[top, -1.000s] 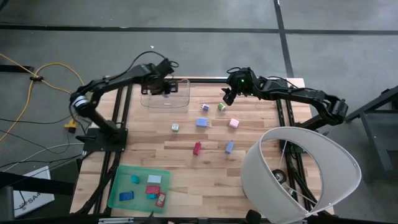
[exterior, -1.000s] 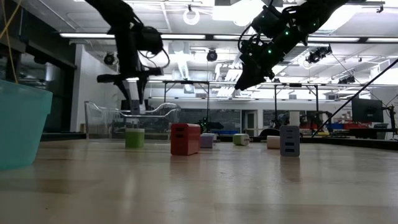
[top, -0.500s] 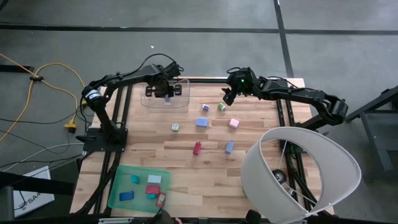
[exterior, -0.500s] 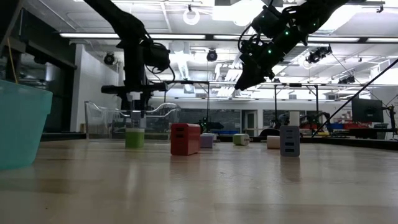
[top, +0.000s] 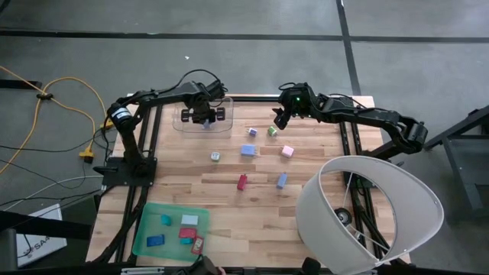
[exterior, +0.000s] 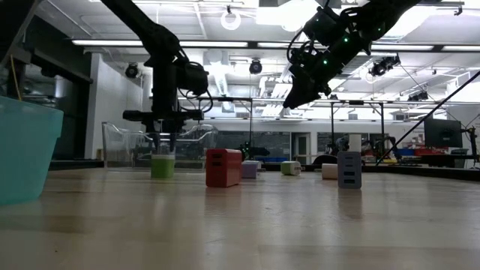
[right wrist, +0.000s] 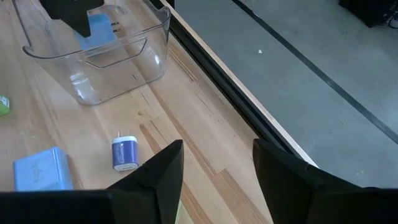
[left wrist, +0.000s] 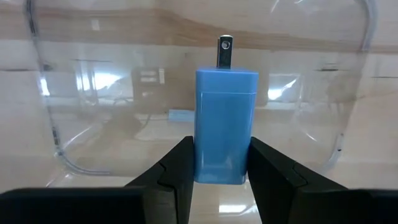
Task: Pick & Place Office items
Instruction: Put the left blue charger adapter into the transparent bin, then put the left green charger adapter into the transparent bin
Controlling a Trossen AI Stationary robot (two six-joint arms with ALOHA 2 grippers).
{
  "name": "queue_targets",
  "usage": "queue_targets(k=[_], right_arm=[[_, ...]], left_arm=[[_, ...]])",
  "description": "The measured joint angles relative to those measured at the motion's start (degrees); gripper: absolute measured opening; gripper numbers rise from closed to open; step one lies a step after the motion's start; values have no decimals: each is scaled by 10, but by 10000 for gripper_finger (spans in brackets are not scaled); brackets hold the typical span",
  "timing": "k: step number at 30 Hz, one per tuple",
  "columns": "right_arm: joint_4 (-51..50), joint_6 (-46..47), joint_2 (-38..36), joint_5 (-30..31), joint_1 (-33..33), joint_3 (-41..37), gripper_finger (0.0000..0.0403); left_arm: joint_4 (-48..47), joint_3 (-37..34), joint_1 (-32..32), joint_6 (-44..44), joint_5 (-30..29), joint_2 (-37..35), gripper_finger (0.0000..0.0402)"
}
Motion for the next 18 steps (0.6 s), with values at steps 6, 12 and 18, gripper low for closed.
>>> queue_targets(k=[6, 12, 18], right_arm=[[0, 0, 0, 0, 0, 0, 180], [0, 0, 0, 0, 0, 0, 180], [0, 0, 0, 0, 0, 0, 180]], left_arm=[[1, 0, -3, 12, 3, 0, 135], [0, 0, -4, 13, 4, 0, 156], [0, 0, -4, 10, 4, 0, 160]])
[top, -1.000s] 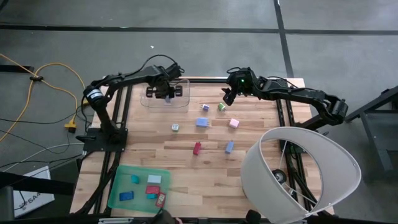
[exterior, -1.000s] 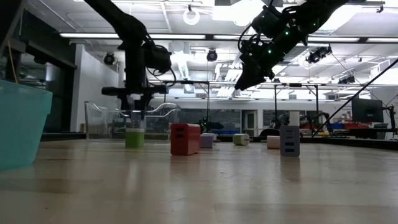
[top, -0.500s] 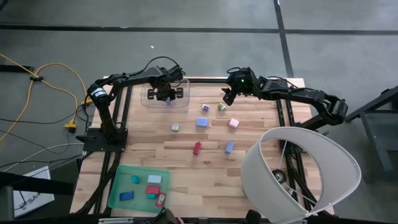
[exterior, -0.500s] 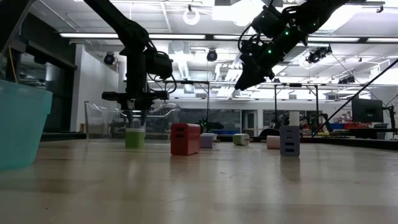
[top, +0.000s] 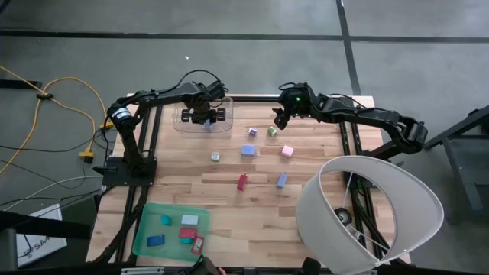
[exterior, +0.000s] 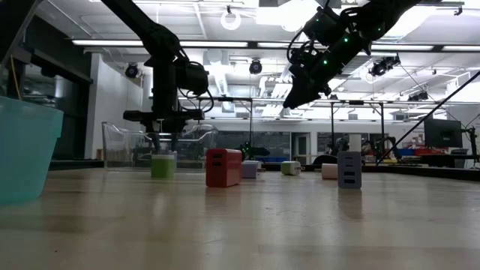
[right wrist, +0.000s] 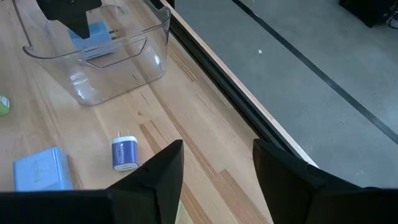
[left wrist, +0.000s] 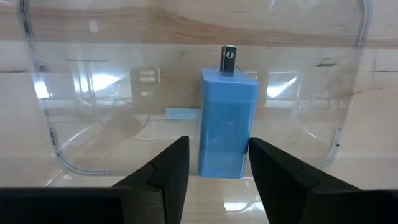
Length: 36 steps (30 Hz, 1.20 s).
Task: Pick & Place Office items
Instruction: Put the left green charger adapter into the transparent bin
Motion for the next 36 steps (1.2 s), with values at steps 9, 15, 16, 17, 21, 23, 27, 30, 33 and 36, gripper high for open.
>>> queue_targets(k=[9, 15, 16, 17, 21, 23, 27, 30, 33, 36], right_arm=[[0, 0, 0, 0, 0, 0, 180], [0, 0, 0, 0, 0, 0, 180], [0, 0, 0, 0, 0, 0, 180], [0, 0, 0, 0, 0, 0, 180], [0, 0, 0, 0, 0, 0, 180], [0, 0, 0, 0, 0, 0, 180], [0, 0, 0, 0, 0, 0, 180], [0, 0, 0, 0, 0, 0, 180], [0, 0, 0, 0, 0, 0, 180], [0, 0, 0, 0, 0, 0, 180]], left_arm=[[0, 0, 0, -2, 6, -2, 160], [-7, 13, 5, 3, 23, -27, 160], [-7, 15, 5, 7, 22, -34, 160], [-7, 15, 5, 11, 19, -41, 160], [-17, 16, 5, 22, 12, -78, 160], [-30, 16, 4, 22, 12, -96, 160], [-61, 16, -15, 18, 22, -131, 160], [-77, 16, -47, -4, 32, -150, 160], [-88, 16, -91, -40, 32, -160, 160], [-91, 16, -142, -88, 27, -161, 160]])
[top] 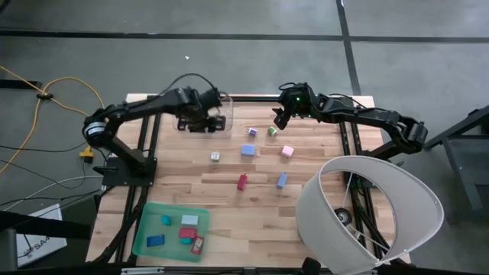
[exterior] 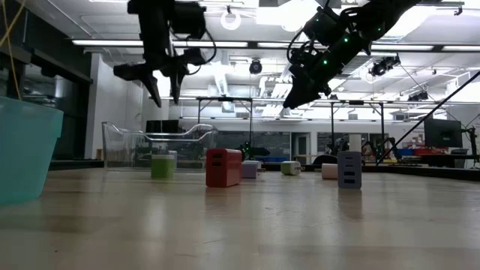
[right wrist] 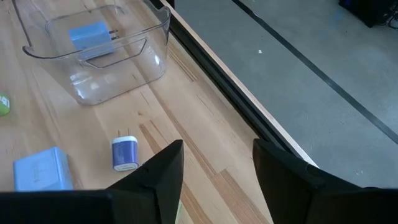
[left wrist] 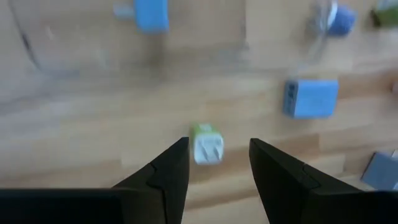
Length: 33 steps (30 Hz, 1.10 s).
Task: Pick & Place Office items
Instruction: Put the left green charger adapter into the transparent bin
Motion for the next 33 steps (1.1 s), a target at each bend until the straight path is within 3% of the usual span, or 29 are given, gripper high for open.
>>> queue_targets(k=[13, 27, 33], right_arm=[[0, 0, 0, 0, 0, 0, 180], [0, 0, 0, 0, 0, 0, 180], [0, 0, 0, -2, 0, 0, 180]], left_arm=[[-27, 0, -193, -193, -113, 36, 160], [-17, 0, -193, -227, -86, 119, 162], [-11, 0, -192, -227, -87, 123, 184]])
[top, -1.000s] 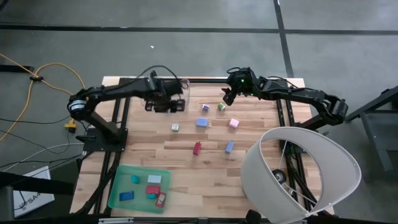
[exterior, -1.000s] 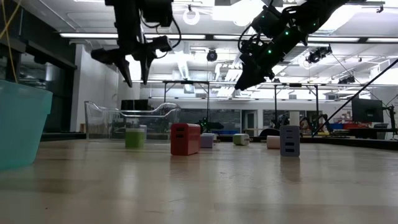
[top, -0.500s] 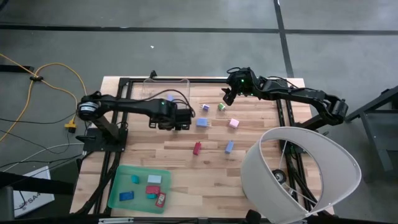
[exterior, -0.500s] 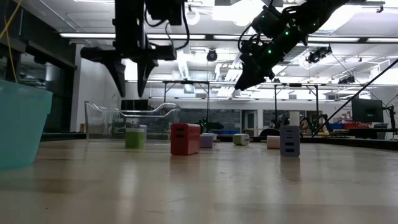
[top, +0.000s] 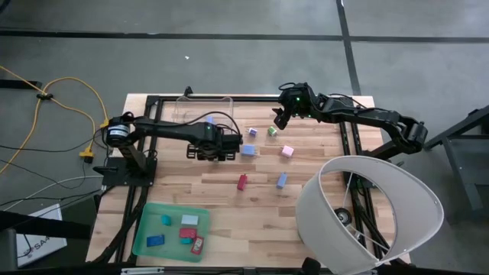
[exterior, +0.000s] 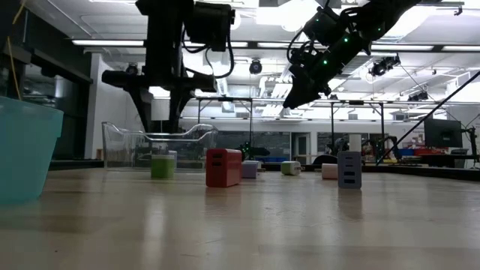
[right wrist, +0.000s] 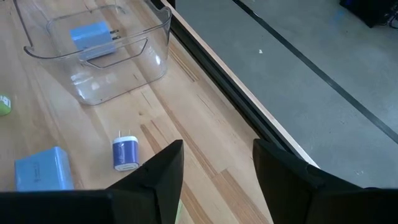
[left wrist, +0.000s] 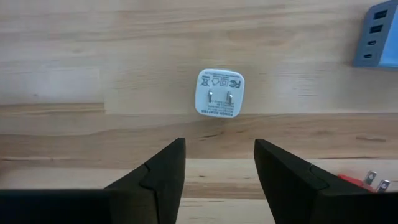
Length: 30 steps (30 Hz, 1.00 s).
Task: Pick & Place Office items
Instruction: Put the left green charger adapter into the transparent bin
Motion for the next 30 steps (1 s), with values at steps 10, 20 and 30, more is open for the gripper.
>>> queue_targets(k=[10, 20, 30], right_arm=[[0, 0, 0, 0, 0, 0, 180], [0, 0, 0, 0, 0, 0, 180], [0, 0, 0, 0, 0, 0, 180]], left_arm=[[10, -3, 5, 4, -1, 30, 241], [25, -6, 31, 30, 4, 64, 246], [39, -7, 49, 53, 14, 85, 246]])
